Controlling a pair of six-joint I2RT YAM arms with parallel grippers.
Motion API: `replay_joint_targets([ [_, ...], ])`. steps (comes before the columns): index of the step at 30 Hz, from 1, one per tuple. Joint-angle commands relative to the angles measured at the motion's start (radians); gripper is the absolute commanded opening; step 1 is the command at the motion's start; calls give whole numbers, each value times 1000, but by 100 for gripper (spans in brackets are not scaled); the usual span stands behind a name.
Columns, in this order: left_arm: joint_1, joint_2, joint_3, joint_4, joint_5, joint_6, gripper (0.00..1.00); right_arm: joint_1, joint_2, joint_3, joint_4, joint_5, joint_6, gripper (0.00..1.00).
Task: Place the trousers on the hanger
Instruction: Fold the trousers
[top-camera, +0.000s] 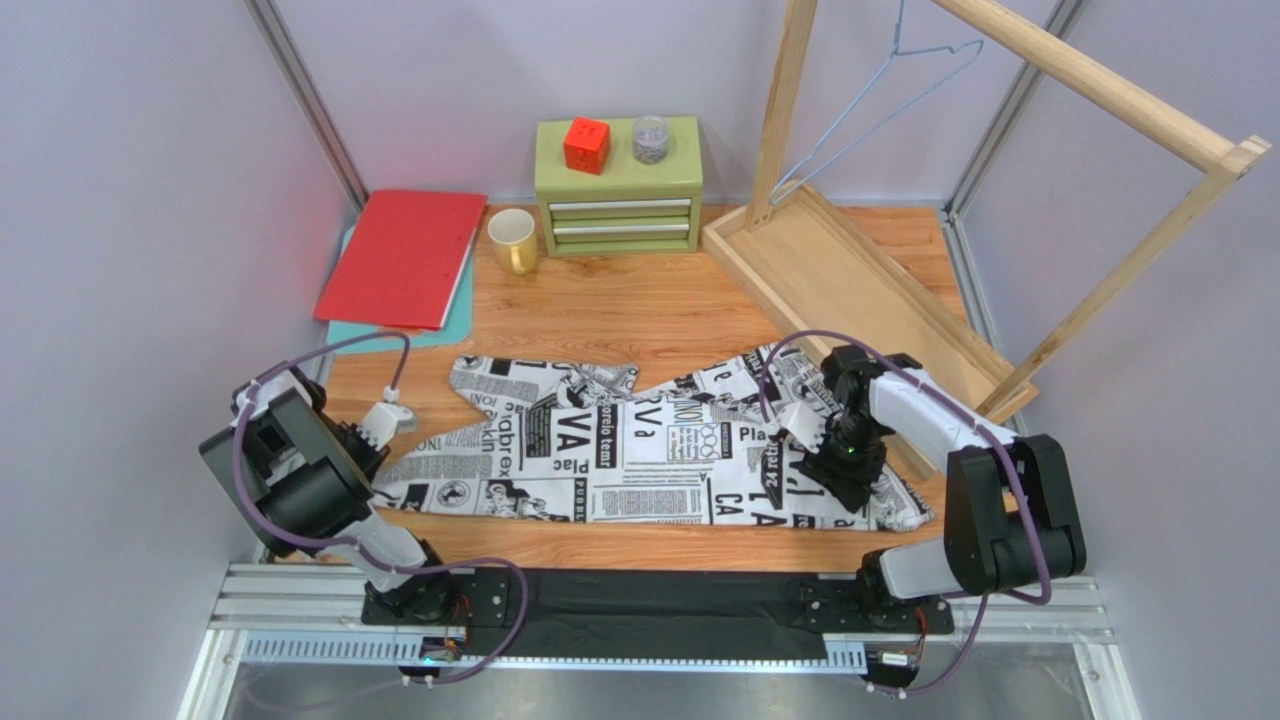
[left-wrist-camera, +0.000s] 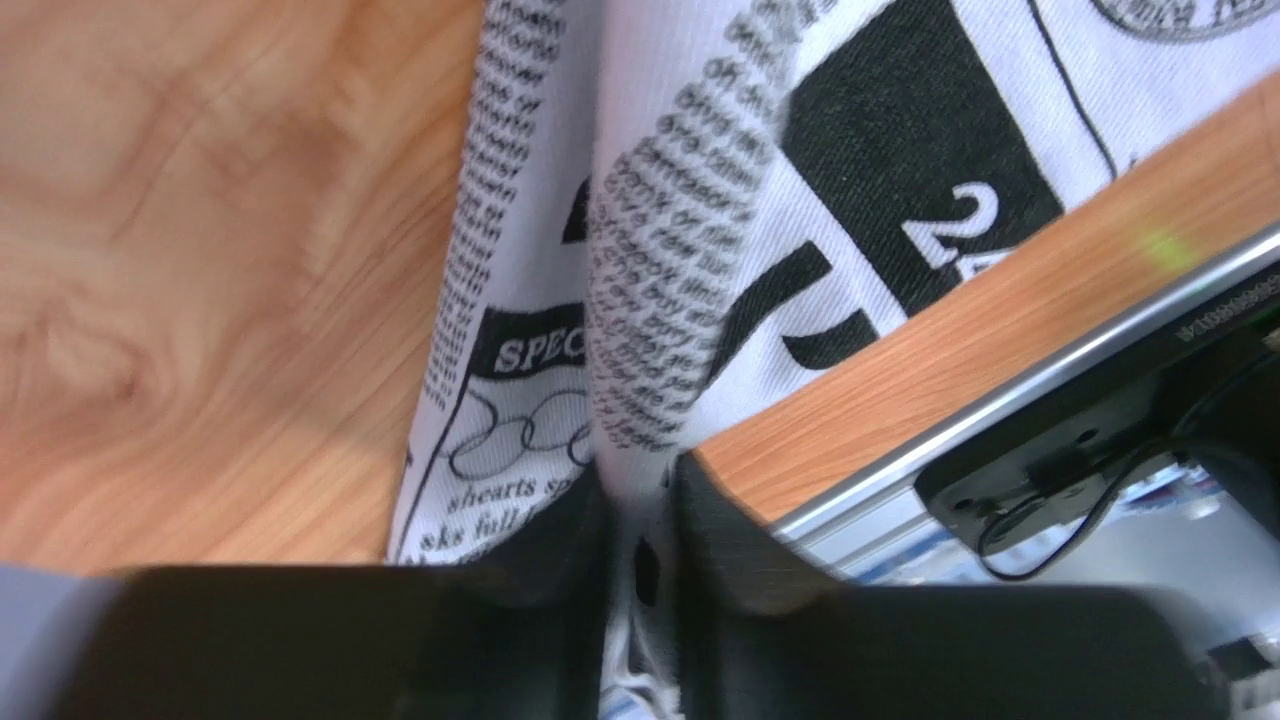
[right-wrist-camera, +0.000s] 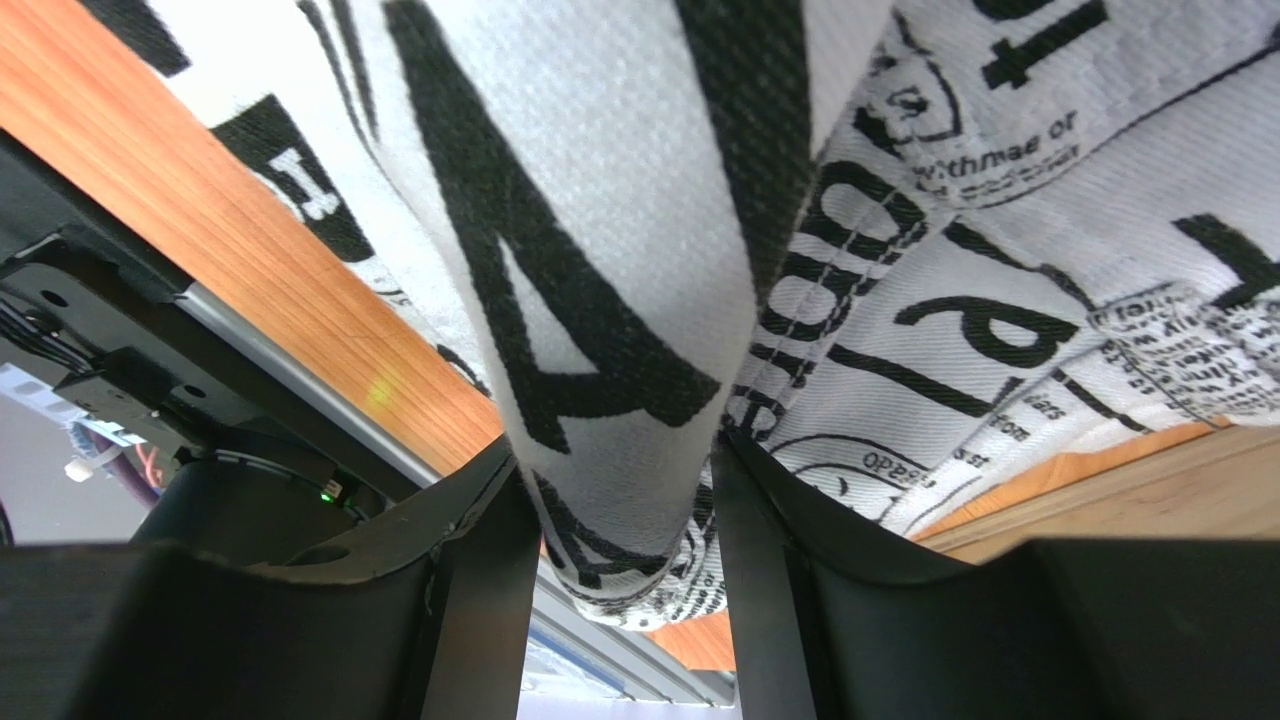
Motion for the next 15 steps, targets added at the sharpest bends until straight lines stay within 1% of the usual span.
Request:
replay_joint_targets([
  [1,10,-65,123,15,29,-7,0,-1,-10,29,36,40,7,48],
  [2,10,-88,197,-6,79,7,0,0,-8,32,35,41,7,48],
  [3,10,-150,226,-5,101,16,0,0,-11,38,35,43,7,48],
  [4,10,-186,248,6,129,29,0,0,-13,41,33,43,7,47],
  [5,10,-265,255,59,140,42,0,-1,-16,45,32,43,6,47],
  [6,12,-308,243,85,152,58,0,0,-19,52,29,43,6,47],
  [7,12,-351,224,107,172,84,0,0,-24,54,26,42,4,47],
  [8,13,-441,158,146,181,143,0,0,-25,54,24,43,1,46],
  [10,20,-528,66,174,198,212,0,-1,-34,49,18,46,-9,46],
  [11,24,-587,-26,144,184,307,5,-1,-38,46,15,46,-14,46],
  [12,26,-605,-69,121,160,344,34,-1,-39,42,10,46,-19,47],
  [13,33,-615,-124,95,122,407,48,-1,-45,35,7,48,-23,47],
  [14,50,-608,-136,14,117,435,61,-1,-47,32,6,49,-26,47],
  [15,78,-593,-133,-20,117,440,88,-3,-48,31,1,51,-26,47],
])
